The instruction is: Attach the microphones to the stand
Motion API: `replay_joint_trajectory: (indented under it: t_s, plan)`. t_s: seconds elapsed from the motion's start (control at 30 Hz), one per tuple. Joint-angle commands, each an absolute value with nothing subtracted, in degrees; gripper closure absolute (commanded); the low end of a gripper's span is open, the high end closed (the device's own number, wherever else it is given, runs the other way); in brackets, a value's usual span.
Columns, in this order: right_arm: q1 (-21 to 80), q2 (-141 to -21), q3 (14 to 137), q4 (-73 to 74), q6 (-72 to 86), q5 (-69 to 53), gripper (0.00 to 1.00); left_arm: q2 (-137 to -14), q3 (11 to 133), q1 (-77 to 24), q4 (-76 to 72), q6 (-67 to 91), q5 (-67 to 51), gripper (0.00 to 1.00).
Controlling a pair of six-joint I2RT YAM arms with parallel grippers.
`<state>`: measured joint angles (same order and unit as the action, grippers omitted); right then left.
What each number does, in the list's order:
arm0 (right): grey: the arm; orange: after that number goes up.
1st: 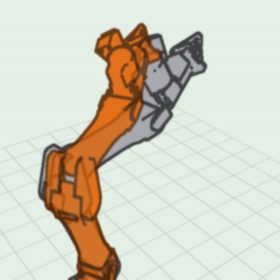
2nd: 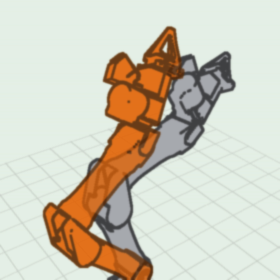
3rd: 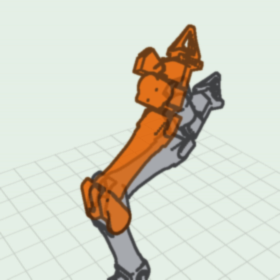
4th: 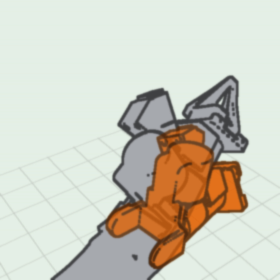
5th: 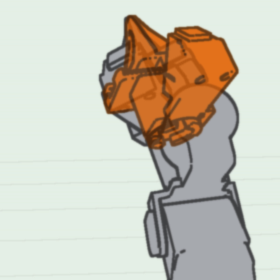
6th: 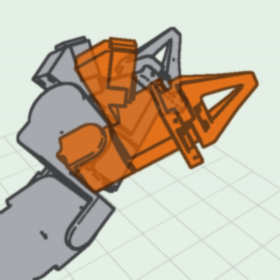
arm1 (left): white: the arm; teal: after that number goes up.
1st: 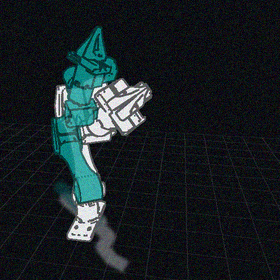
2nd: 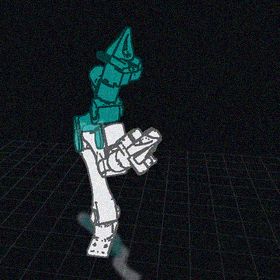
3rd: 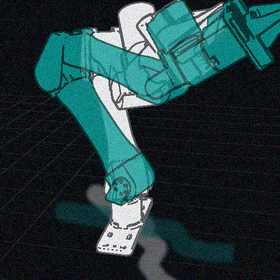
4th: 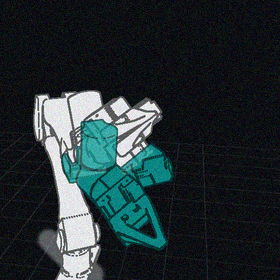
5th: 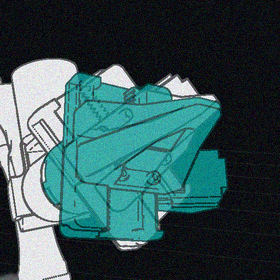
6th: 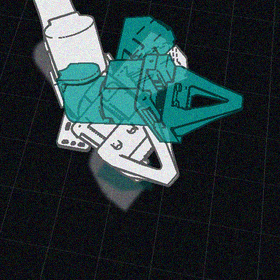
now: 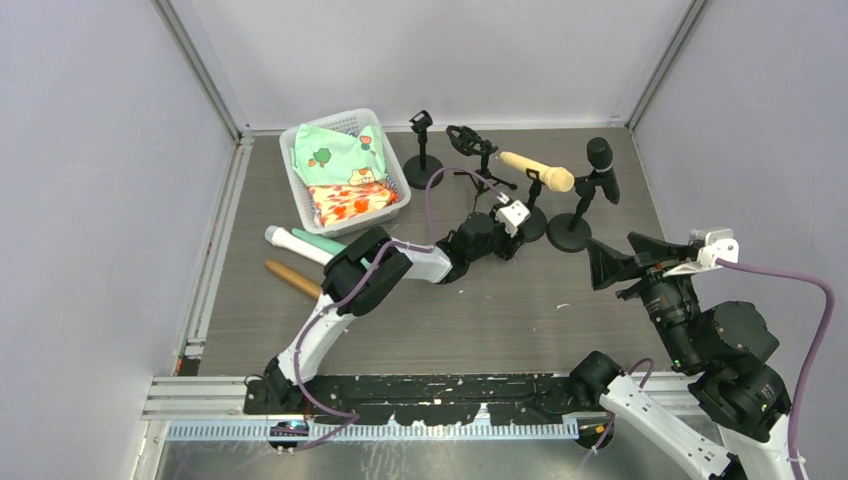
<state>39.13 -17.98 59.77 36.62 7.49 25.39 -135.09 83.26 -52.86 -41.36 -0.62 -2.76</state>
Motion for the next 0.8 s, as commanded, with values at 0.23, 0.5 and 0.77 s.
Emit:
replay_joint_trajectory:
  t_s: [0.23,0.5,0.77]
  plan:
    - [39.08,-18.22,59.32,35.05,6.66,25.16,0.20,-129.92,86.03,-52.51,-29.08,2.22,-1.07,0.48]
    - [39.03,-18.61,59.39,34.95,6.53,24.80,0.20,-131.52,91.44,-51.76,-20.59,4.88,-5.51,0.49]
    - [39.07,-18.68,59.46,34.98,6.42,24.87,0.20,-136.20,101.39,-50.98,-11.36,4.09,-10.57,0.52]
